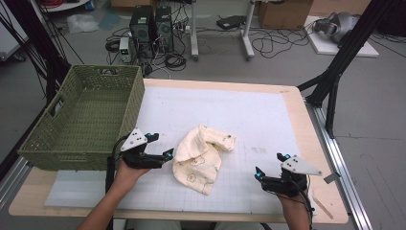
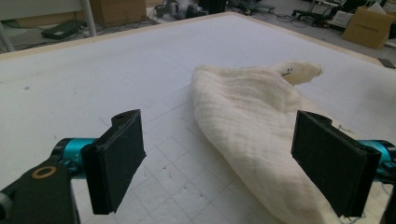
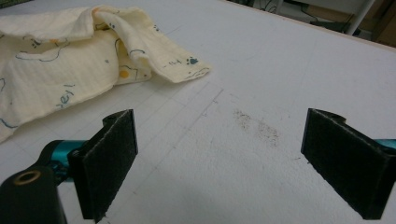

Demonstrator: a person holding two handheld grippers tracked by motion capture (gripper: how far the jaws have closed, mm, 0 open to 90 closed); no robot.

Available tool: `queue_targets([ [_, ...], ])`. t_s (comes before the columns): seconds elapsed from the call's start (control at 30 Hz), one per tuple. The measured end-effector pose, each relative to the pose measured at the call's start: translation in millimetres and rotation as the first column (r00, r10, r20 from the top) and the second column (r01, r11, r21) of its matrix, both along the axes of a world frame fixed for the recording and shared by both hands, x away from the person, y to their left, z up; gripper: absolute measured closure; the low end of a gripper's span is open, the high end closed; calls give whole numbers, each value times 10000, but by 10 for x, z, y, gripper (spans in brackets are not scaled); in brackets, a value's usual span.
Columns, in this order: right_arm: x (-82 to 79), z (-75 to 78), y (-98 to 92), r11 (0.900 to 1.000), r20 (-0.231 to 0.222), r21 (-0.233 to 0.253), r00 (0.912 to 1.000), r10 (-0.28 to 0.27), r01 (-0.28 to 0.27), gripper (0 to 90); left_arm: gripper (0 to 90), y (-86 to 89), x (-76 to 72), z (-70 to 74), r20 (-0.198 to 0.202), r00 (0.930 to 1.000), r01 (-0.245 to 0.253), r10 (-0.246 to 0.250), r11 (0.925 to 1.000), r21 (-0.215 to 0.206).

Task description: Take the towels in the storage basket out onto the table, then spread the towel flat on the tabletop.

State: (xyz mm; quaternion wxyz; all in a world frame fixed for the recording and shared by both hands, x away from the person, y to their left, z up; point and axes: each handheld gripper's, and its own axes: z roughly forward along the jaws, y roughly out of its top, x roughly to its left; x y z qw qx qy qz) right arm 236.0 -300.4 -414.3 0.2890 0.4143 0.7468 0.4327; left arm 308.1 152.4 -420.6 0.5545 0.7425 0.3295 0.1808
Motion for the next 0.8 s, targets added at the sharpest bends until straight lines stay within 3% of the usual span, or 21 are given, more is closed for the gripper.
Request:
queue_targets([
  [0.8, 9, -14, 20, 9999, -80, -121, 10000, 6, -7, 100, 176, -17, 12, 3, -13, 9999, 148, -148, 9999, -31],
])
